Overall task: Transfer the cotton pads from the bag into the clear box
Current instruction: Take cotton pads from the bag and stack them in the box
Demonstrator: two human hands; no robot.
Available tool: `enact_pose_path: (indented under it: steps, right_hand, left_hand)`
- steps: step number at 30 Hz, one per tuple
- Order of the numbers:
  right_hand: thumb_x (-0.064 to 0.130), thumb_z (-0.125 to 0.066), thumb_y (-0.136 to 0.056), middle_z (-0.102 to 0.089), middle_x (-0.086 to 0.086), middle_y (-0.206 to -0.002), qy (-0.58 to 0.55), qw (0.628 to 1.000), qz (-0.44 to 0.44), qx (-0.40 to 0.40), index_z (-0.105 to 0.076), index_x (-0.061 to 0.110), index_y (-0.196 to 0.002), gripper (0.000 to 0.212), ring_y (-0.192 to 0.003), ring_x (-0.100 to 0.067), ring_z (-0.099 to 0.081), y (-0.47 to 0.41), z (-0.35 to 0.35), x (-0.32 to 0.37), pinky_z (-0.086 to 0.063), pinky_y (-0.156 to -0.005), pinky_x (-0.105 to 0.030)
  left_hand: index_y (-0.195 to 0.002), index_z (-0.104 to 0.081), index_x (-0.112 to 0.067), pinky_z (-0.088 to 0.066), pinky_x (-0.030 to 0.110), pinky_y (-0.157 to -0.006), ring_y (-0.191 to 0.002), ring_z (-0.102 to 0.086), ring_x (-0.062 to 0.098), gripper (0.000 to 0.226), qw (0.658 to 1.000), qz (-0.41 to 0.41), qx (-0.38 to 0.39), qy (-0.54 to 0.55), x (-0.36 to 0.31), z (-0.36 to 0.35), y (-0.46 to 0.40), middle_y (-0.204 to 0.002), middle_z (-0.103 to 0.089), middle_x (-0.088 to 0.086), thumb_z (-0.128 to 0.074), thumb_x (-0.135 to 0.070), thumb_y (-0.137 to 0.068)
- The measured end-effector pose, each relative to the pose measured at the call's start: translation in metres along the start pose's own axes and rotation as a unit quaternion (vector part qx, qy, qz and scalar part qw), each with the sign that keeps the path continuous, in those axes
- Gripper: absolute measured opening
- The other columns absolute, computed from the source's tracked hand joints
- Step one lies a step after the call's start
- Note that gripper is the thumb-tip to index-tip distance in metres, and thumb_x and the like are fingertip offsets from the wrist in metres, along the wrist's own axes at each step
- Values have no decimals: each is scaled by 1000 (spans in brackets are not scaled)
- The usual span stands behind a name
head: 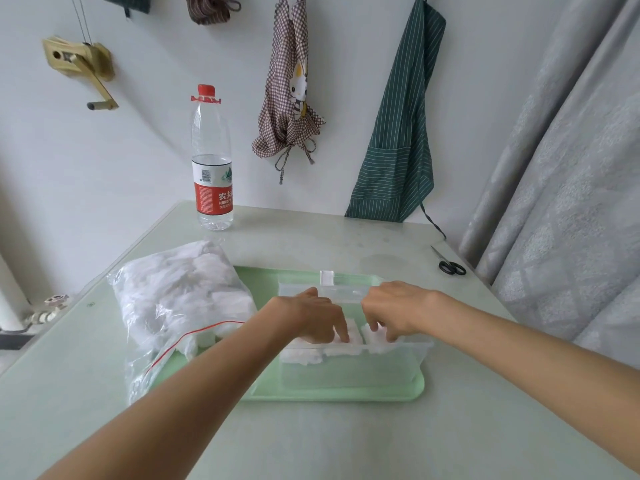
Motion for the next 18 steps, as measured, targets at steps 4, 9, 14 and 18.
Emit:
enact_pose_path:
  steps: [4,9,14,18]
  right_hand:
    - [3,-60,-82,-64,-9,-114,-28,1000,-2,-9,-66,12,-113,32,-103,-29,-59,-9,-11,2,-34,-68,-25]
    - [8,-67,-78,-69,-5,-101,-140,989,-27,-42,-69,15,-105,28,-91,-21,-62,-10,-22,-7,-40,-66,-24]
    - [6,-65,-79,-68,0,-104,-186,979,-26,-74,-70,18,-107,31,-95,-18,-63,-4,-21,-8,-47,-73,-25]
    - [9,-69,-79,-65,-4,-104,-99,992,-40,-67,-69,15,-107,28,-96,-24,-60,0,-13,-17,-37,-68,-25]
  left_hand:
    - [-129,-51,-43,-25,26,-102,-116,-49,14,61,1000,9,6,6,3,-1,-2,-131,-58,-10,-30,-4,-88]
    - [-129,-49,-47,-26,29,-105,-111,-50,16,61,1000,4,5,18,1,-2,-2,-129,-59,-4,-29,-4,-91]
    - [-132,-47,-44,-22,24,-98,-118,-46,16,63,999,8,19,24,-7,5,-1,-135,-54,-3,-28,-2,-91]
    - [-129,-50,-48,-24,27,-108,-124,-43,19,62,999,17,21,42,0,3,-1,-141,-49,-6,-29,-4,-89]
Point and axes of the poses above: each hand's wrist, its own y-axis away from the middle knuckle, its own z-axis out of the back of the hand, x = y × z, the point moved 1 cm from there along -y, towards the middle knuckle
